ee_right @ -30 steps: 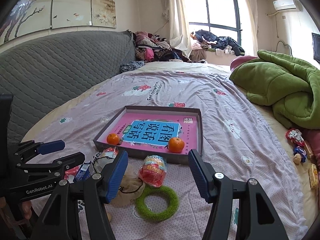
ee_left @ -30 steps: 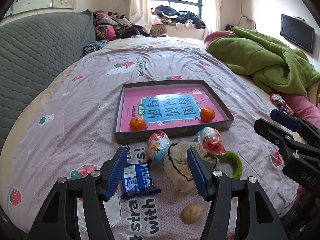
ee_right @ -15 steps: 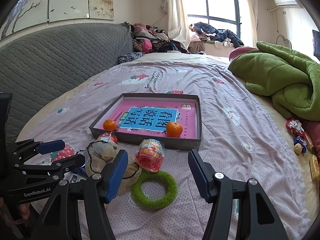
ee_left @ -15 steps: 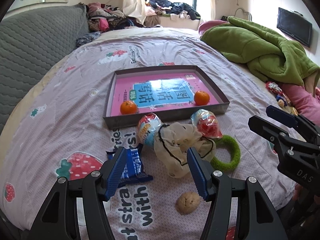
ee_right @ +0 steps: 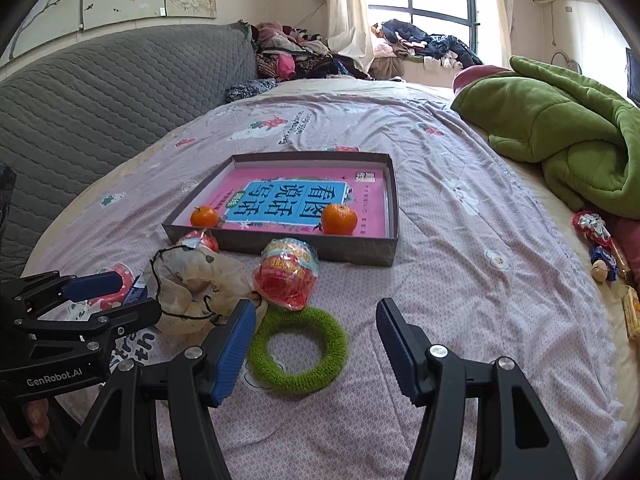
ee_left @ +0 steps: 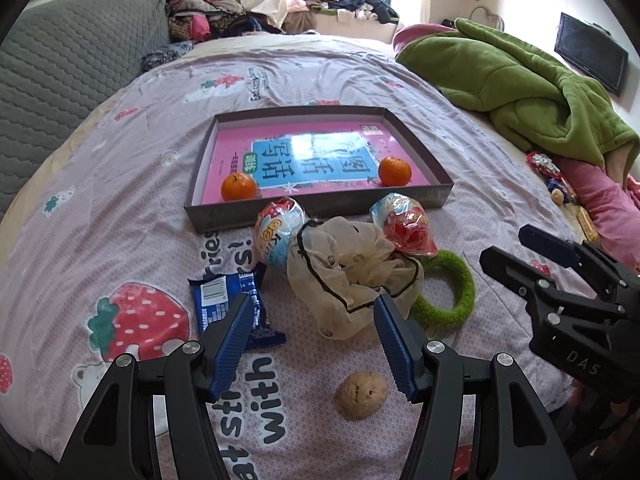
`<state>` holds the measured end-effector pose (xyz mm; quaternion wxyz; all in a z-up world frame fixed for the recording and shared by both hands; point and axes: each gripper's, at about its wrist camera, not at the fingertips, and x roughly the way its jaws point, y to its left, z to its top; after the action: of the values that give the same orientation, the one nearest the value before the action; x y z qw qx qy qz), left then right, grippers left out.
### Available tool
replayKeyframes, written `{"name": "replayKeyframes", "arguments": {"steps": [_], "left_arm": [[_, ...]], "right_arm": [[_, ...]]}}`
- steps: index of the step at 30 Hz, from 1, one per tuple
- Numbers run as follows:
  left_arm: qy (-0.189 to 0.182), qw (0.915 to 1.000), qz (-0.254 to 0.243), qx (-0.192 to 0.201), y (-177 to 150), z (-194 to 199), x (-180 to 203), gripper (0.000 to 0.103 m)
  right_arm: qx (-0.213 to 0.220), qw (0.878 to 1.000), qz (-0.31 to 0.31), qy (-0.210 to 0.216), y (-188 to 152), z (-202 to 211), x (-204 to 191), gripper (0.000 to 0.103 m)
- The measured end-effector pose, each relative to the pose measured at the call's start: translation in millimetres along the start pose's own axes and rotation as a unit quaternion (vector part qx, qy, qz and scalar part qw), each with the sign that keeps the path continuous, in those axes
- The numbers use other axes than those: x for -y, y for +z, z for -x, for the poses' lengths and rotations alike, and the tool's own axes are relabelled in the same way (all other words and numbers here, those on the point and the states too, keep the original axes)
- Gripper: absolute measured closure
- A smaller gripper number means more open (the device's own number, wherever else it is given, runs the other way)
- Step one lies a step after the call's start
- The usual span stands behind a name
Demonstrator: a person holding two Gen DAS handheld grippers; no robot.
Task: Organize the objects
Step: 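Move the left gripper to the cream mesh bag while the right approaches the green ring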
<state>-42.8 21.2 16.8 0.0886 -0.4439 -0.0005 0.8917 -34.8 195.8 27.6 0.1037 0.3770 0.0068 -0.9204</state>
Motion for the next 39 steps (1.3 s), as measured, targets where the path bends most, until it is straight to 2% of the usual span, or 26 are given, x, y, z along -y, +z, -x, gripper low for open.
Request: {"name": "replayKeyframes", "arguments": {"steps": [14, 26, 39], "left_arm": [[-0.001, 0.9994, 0.017, -0.031, 1, -16, -4, 0.039], [-0.030, 0.9971, 0.034, -0.062, -3, -20, -2, 0.039], [-0.018, 0.9963, 0.050, -0.067, 5, -26, 0, 0.039]], "right_arm": [[-0.042, 0.999, -0.002, -0.014, -11, -19, 0, 0.041], [-0.074, 0.997, -0.003, -0.020, -17, -31, 3, 0.041], [-0.083, 0.996, -0.017, -0.021, -20, -36, 8, 0.041]]}}
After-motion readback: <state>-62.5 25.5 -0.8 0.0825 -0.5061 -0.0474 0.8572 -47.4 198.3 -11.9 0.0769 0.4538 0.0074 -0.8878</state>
